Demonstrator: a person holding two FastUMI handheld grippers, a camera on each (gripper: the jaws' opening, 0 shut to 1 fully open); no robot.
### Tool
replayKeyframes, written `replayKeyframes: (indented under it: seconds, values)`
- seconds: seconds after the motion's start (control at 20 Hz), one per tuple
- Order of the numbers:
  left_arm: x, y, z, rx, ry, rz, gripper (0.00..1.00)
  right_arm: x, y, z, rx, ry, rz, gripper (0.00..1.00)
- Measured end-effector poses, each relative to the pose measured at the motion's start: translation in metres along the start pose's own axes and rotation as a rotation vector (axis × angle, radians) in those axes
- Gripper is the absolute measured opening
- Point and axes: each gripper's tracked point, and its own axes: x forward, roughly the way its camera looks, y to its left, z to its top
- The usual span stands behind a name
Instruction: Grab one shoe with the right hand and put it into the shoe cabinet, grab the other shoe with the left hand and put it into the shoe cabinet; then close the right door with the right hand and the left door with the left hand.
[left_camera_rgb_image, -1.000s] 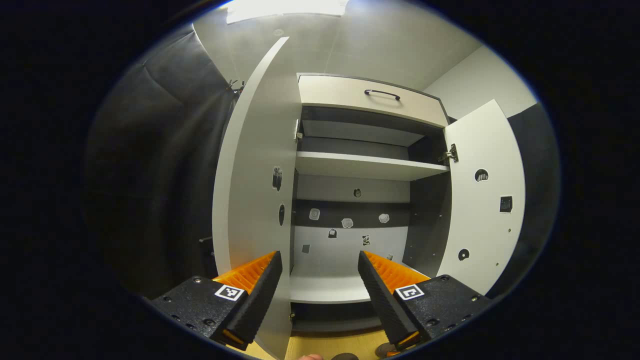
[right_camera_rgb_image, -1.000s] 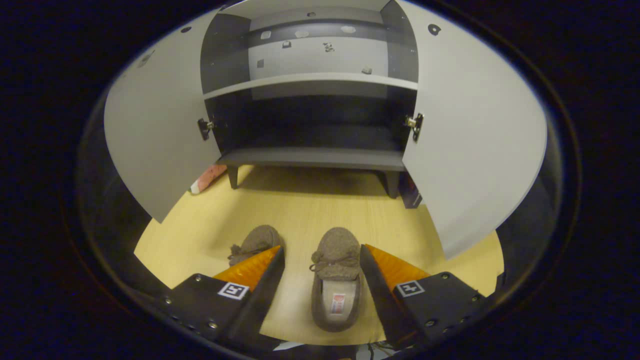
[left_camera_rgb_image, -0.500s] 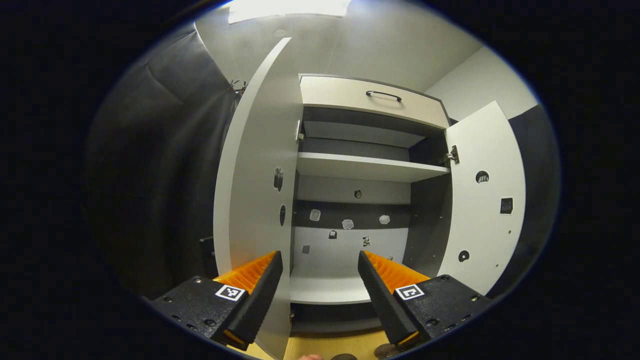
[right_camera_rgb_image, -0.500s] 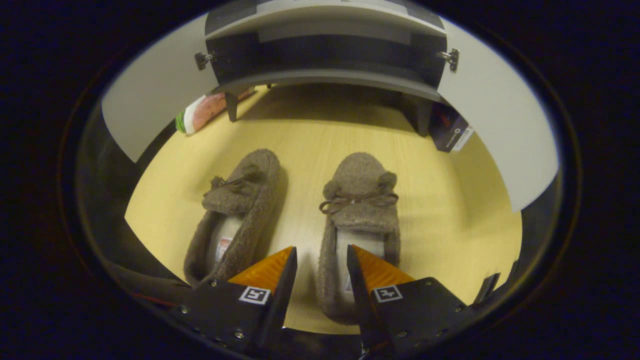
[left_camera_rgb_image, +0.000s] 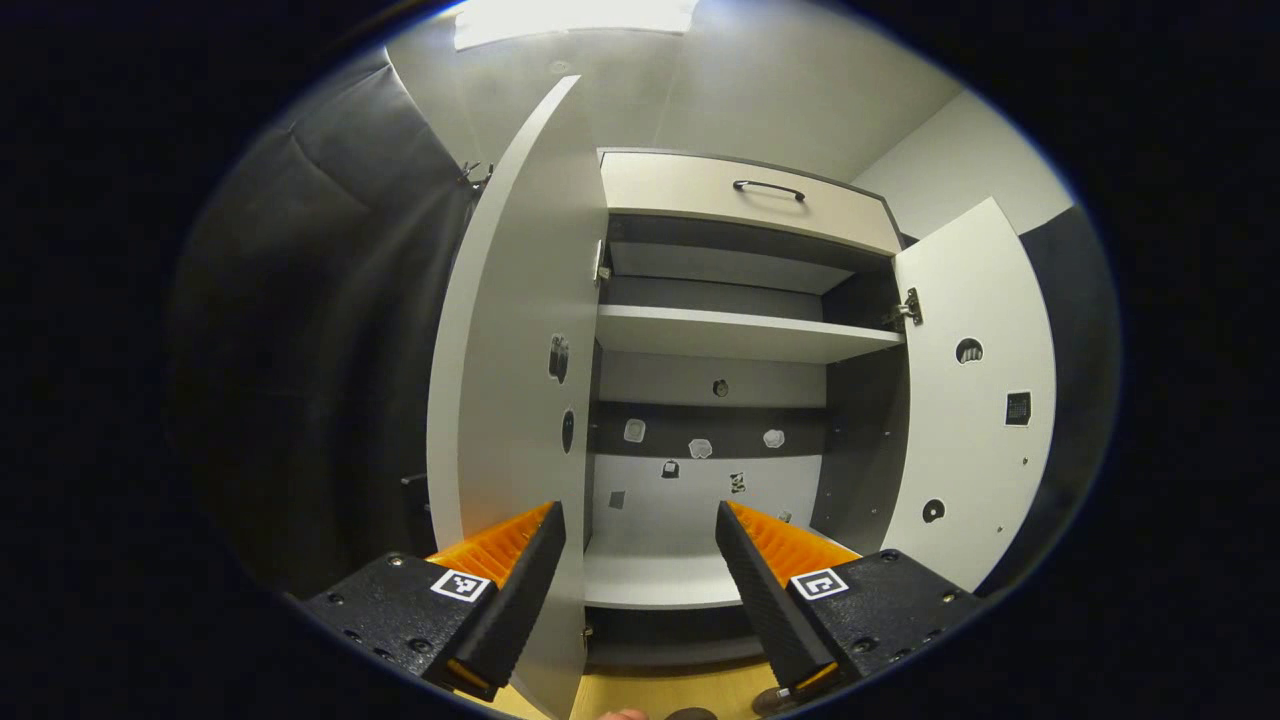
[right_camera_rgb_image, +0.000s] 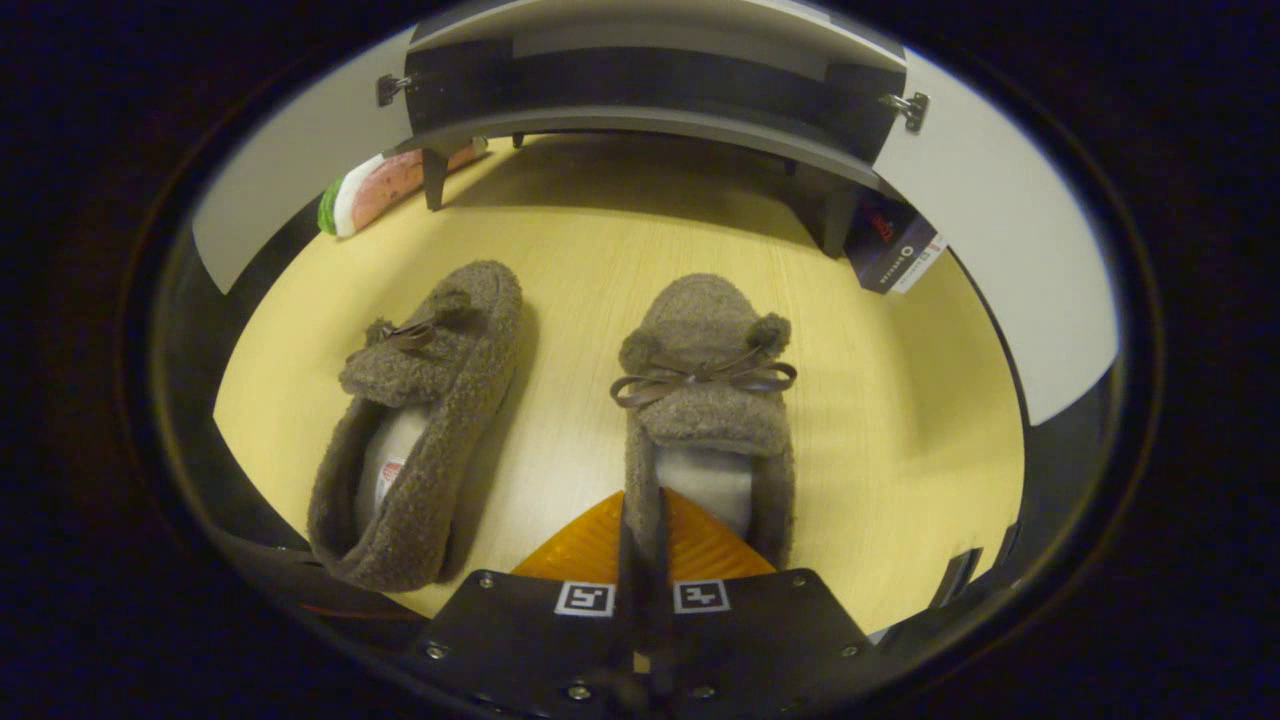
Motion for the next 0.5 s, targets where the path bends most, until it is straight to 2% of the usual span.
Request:
replayKeyframes:
  seconds: [0.15,0.2,0.35,0.5]
  values:
    - [0.000,0.000,-0.001,0.012,0.004,0.002,0.93,-0.007,-0.002,0.008,0.054,-0.035,0.022,0.09]
    - [0.000,0.000,-0.001,0.012,0.004,0.000,0.93,-0.011,-0.004,0.014,0.081,-0.047,0.040,0.01]
    - [0.000,0.000,0.000,0.008,0.003,-0.003,0.93,-0.028,-0.012,0.031,0.164,-0.093,0.089,0.01]
    - [0.000,0.000,-0.001,0.013,0.005,-0.003,0.93,-0.054,-0.015,0.049,0.164,-0.156,0.101,0.01]
